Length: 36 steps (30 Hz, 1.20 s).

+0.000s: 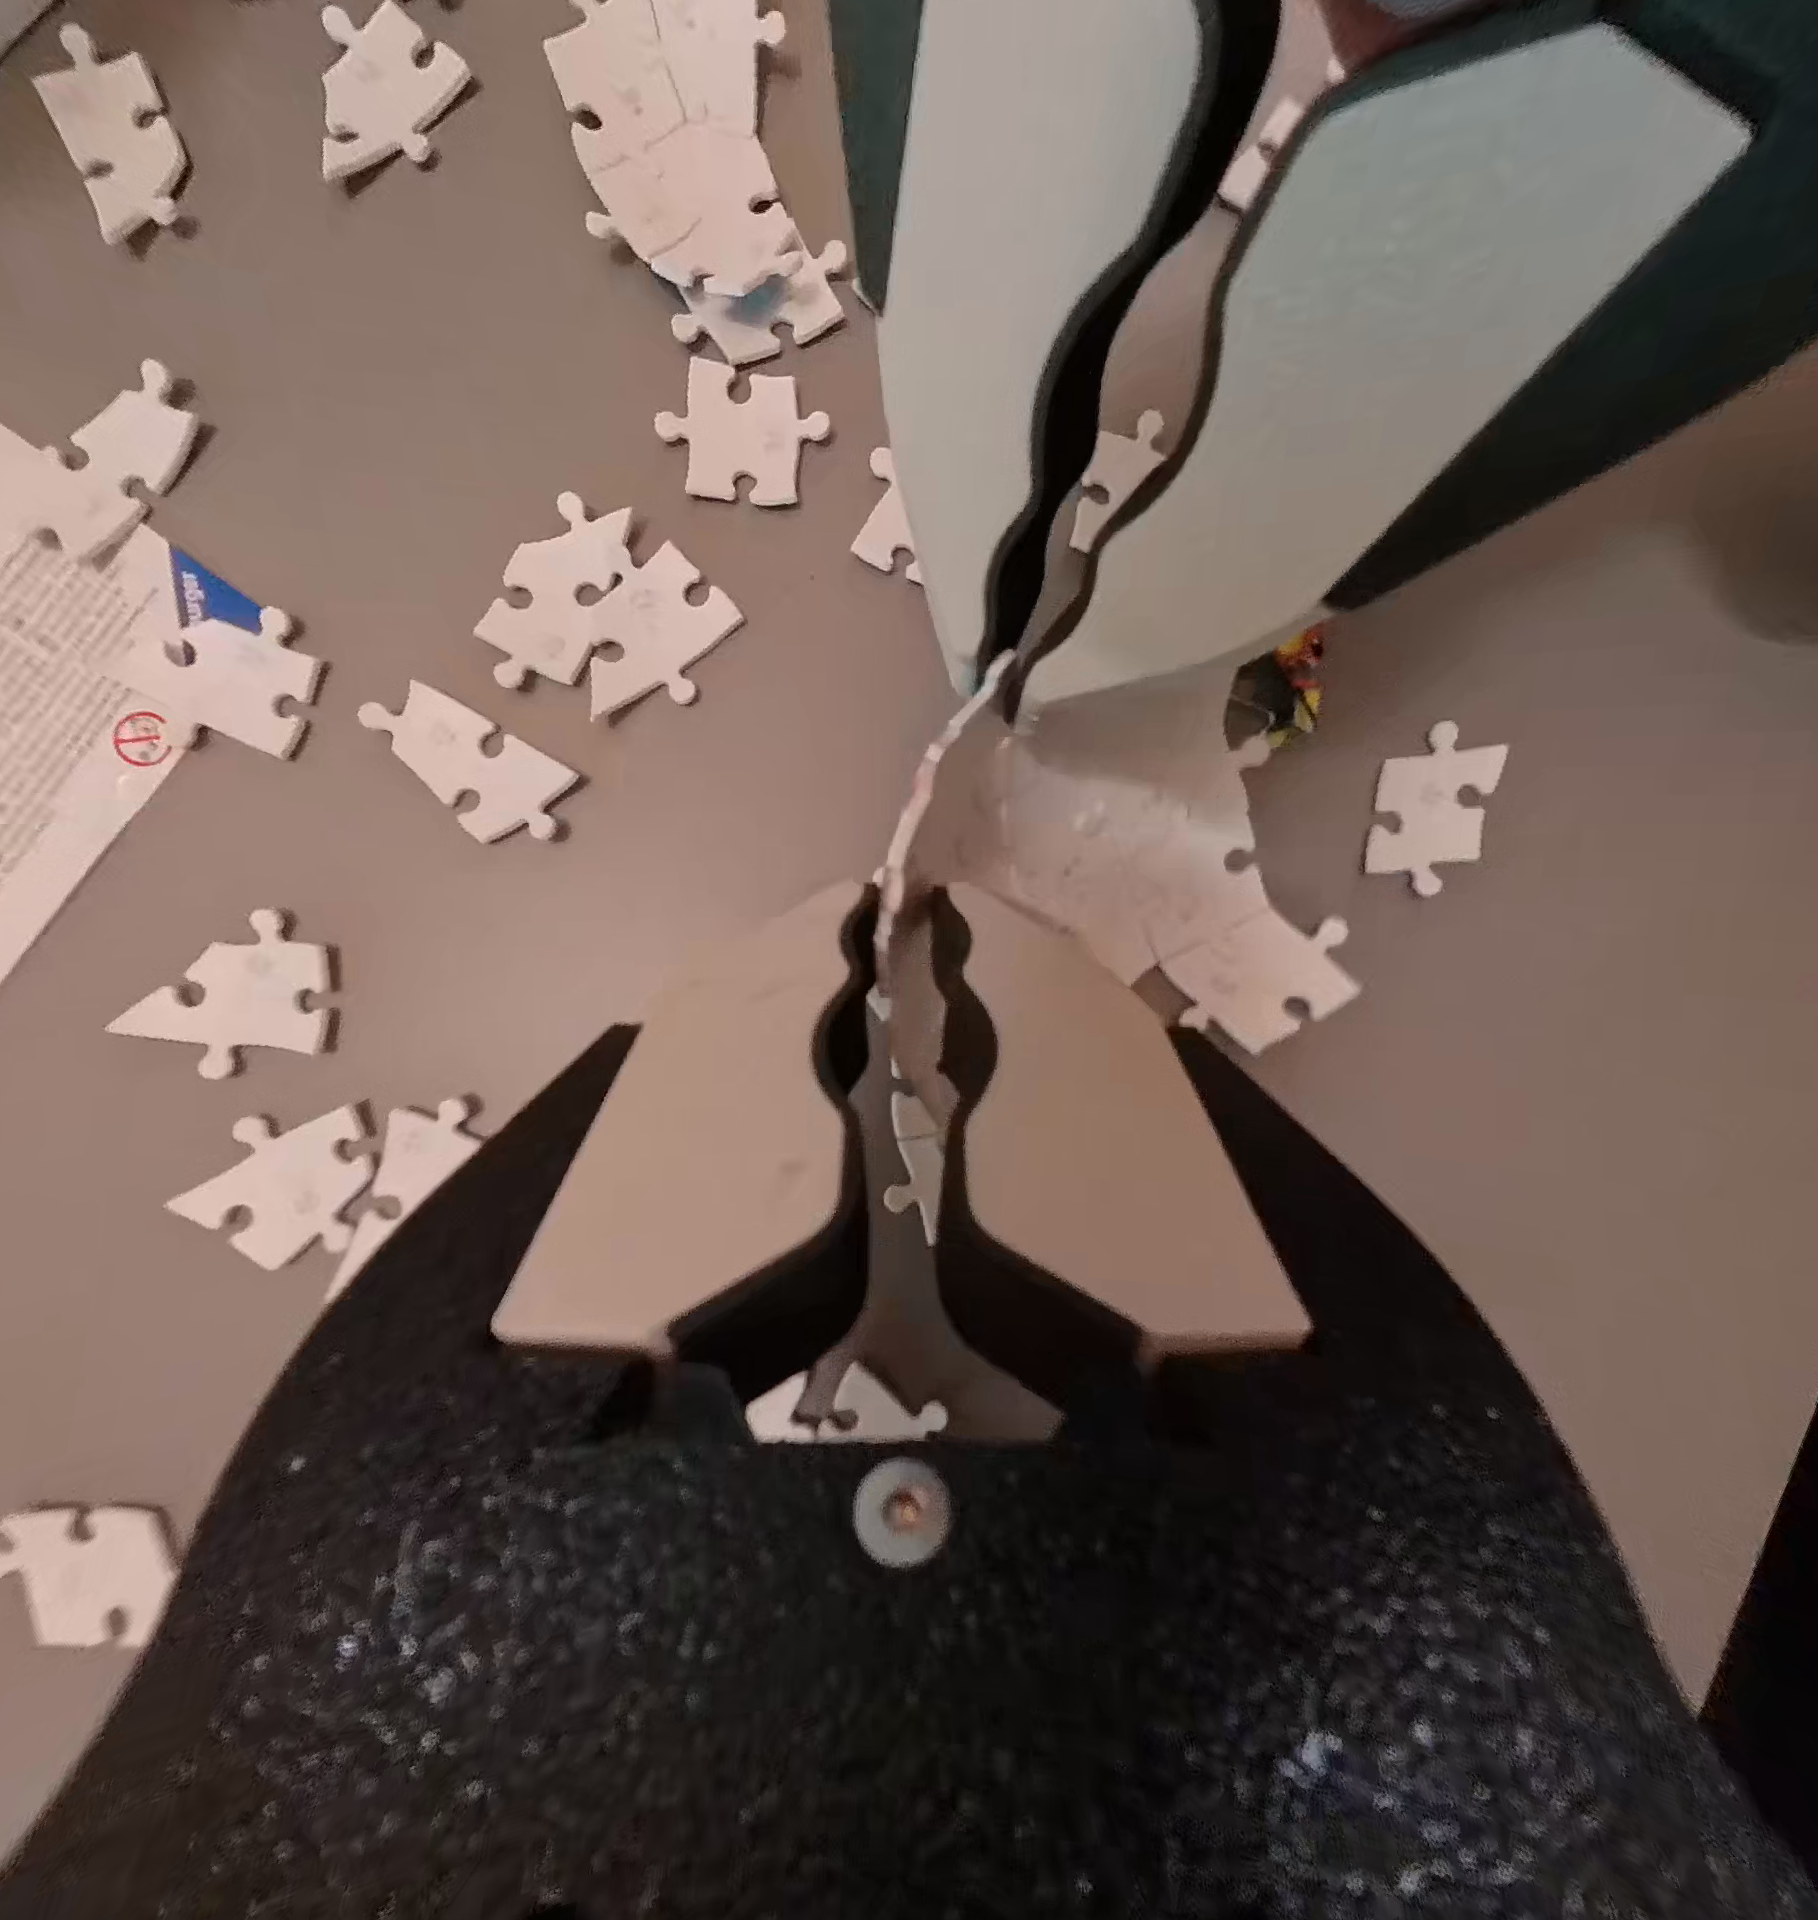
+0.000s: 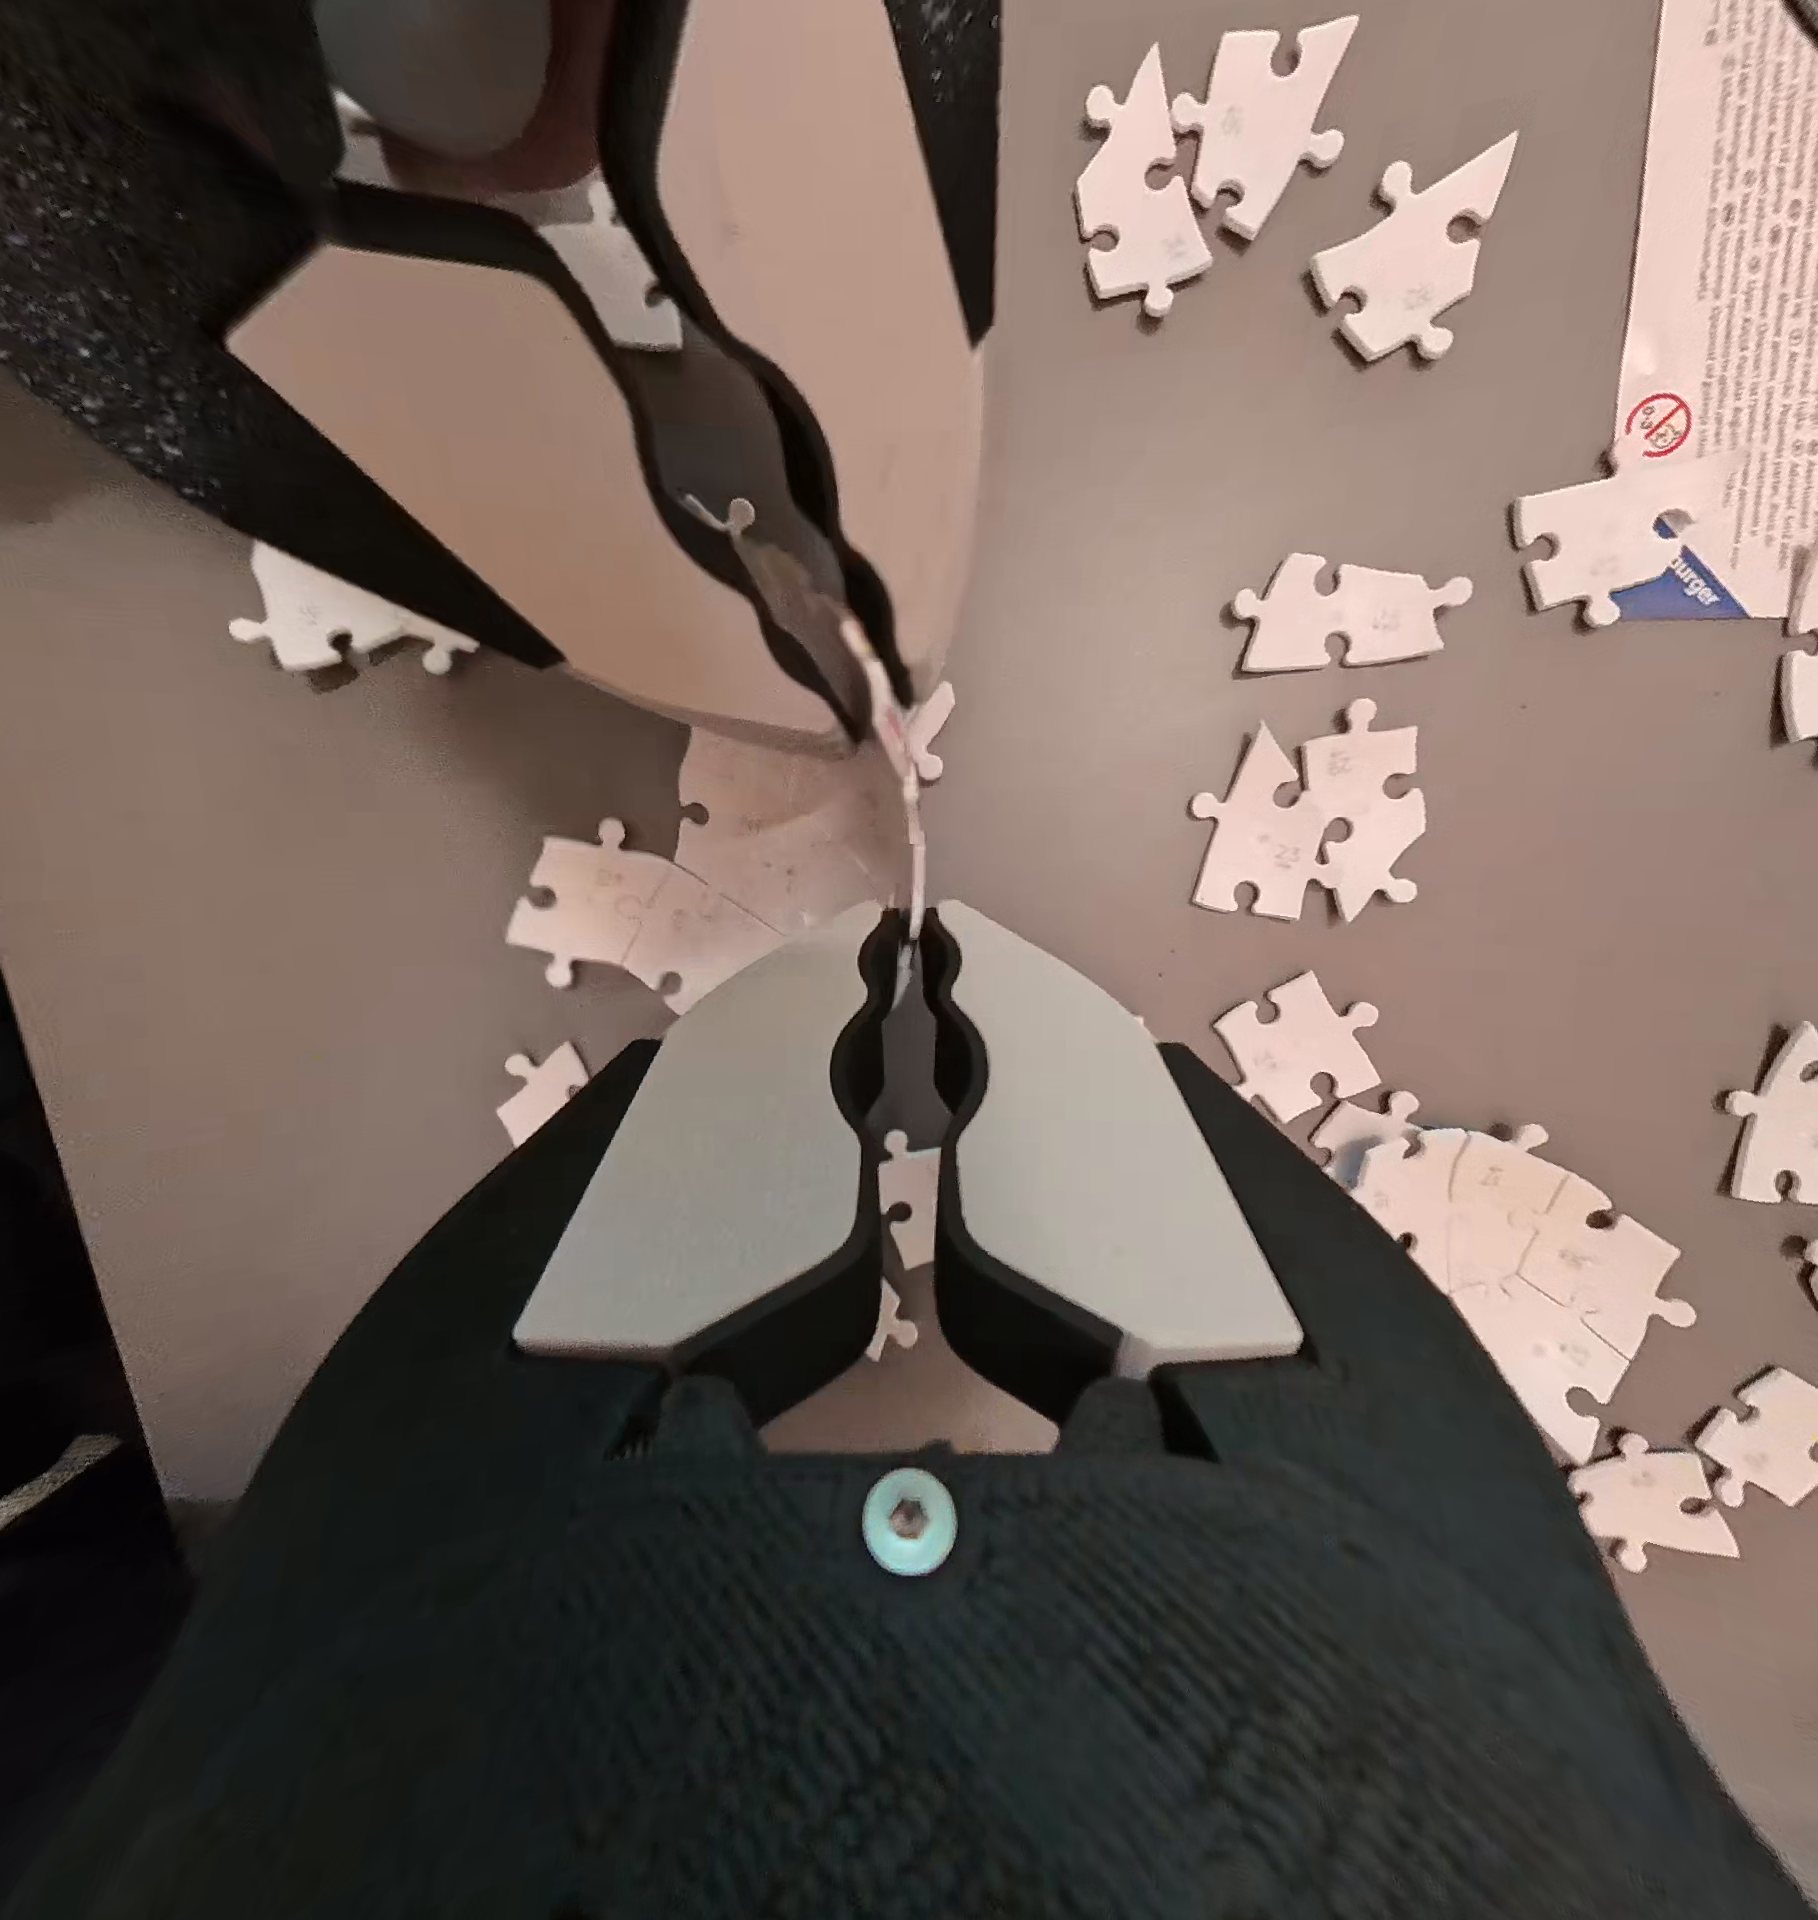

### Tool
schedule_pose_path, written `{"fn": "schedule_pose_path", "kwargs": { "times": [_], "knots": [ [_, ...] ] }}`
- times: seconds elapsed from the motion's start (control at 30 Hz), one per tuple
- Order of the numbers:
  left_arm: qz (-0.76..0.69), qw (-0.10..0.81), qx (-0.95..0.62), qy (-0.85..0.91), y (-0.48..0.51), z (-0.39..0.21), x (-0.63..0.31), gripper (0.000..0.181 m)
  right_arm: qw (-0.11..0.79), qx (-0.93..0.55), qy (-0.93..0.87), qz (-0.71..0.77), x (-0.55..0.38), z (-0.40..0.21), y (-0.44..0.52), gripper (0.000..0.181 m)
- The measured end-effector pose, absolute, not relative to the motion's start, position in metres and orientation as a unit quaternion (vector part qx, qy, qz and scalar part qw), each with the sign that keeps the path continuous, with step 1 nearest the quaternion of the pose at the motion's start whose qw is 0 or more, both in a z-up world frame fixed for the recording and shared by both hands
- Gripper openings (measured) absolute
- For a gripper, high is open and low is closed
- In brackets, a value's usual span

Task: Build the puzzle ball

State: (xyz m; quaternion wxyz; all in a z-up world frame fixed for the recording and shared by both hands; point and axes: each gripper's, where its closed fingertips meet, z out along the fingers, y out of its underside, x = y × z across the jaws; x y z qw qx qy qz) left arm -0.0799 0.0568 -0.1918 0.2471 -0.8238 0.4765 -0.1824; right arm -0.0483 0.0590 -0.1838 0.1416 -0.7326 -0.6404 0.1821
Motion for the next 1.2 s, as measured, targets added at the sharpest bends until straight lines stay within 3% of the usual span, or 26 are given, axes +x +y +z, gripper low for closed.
{"fn": "schedule_pose_path", "kwargs": {
  "times": [0.1, 0.27, 0.47, 0.63, 0.7, 0.83, 0.97, 1.2],
  "knots": [
    [-0.211, 0.256, -0.833, 0.444, 0.059, -0.193, -0.081, 0.007, 0.149, -0.738, -0.63, 0.191, -0.048, -0.184, 0.061, 0.007],
    [-0.246, 0.324, -0.848, 0.34, 0.077, -0.184, -0.092, 0.003, 0.248, -0.774, -0.525, 0.251, -0.034, -0.166, 0.076, 0.042],
    [-0.254, 0.411, -0.804, 0.346, 0.079, -0.176, -0.088, 0.002, 0.306, -0.802, -0.371, 0.354, -0.012, -0.178, 0.082, 0.034],
    [-0.285, 0.433, -0.768, 0.375, 0.072, -0.171, -0.072, 0.002, 0.303, -0.791, -0.407, 0.342, -0.021, -0.192, 0.072, 0.026],
    [-0.275, 0.432, -0.771, 0.378, 0.073, -0.175, -0.072, 0.002, 0.311, -0.782, -0.422, 0.337, -0.027, -0.191, 0.07, 0.006],
    [-0.278, 0.422, -0.78, 0.369, 0.075, -0.18, -0.073, 0.003, 0.331, -0.777, -0.444, 0.299, -0.027, -0.196, 0.072, 0.005],
    [-0.234, 0.402, -0.794, 0.391, 0.073, -0.184, -0.087, 0.033, 0.364, -0.779, -0.436, 0.268, -0.026, -0.193, 0.075, 0.005],
    [-0.134, 0.342, -0.785, 0.498, 0.036, -0.201, -0.121, 0.03, 0.388, -0.803, -0.408, 0.197, -0.013, -0.192, 0.082, 0.005]
  ]
}}
